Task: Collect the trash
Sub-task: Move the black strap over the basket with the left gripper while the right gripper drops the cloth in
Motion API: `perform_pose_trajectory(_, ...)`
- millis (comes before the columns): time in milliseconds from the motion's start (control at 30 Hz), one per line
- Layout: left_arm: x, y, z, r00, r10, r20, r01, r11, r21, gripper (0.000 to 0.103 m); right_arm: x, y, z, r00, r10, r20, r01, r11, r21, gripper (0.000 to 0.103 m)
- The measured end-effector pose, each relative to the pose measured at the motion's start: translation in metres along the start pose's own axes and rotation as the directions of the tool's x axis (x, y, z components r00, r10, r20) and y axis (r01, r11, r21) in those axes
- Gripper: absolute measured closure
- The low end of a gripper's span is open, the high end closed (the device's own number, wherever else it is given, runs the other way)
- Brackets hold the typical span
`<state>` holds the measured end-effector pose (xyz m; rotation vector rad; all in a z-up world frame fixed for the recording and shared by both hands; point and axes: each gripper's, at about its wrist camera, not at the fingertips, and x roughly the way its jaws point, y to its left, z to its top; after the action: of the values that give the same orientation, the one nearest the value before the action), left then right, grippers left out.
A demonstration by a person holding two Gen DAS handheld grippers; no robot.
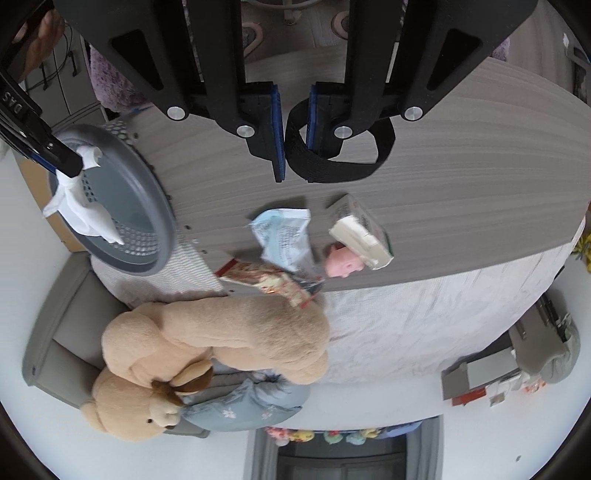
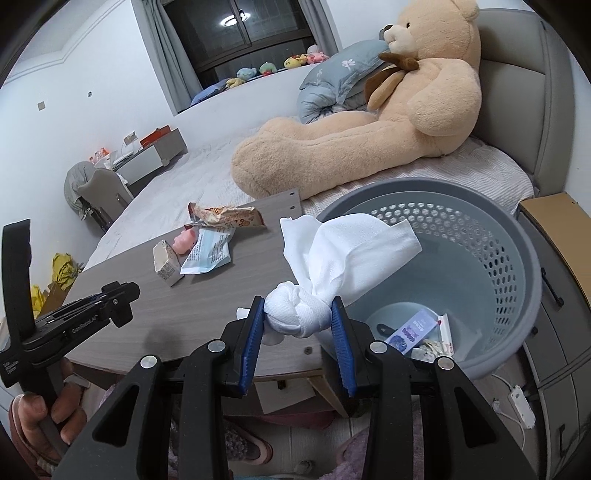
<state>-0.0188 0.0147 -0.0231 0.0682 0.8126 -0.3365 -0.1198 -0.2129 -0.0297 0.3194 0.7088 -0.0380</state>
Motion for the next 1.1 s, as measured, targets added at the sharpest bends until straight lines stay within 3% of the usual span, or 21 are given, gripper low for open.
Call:
perform_pose_trajectory(200,-0.007,-0.038,0.004,0.997,-0.077,-0.001,0.077,0.995,0.060,0.092,-0.017,-0.026,-0.001,0.999,-0.025,0.034,0.024,0.999,0.044,0.068)
perform_pose_trajectory(500,0.005,-0.089,0.017,0.991,-0.131,-0.019,0.132,0.983,0.127,0.092,-0.026,-0.074,0.004,0.996,-0.073,0.055,0.067,0.992,0.111,0.068)
perform_pose_trajectory(833,0.047,-0.155,0.040,0.974,-0.214,-0.078,0.226,0.948,0.224,0.092,-0.010,-0.114,0.016,0.994,-0.109,0.004,0.107,0.982,0.155,0.068)
perform_pose_trajectory(1100,0.084,-0.193,0.051,0.966,-0.209,-0.155,0.244,0.932,0.268,0.092,0.009,-0.133,0.027,0.995,-0.093,-0.045,0.099,0.982,0.159,0.068)
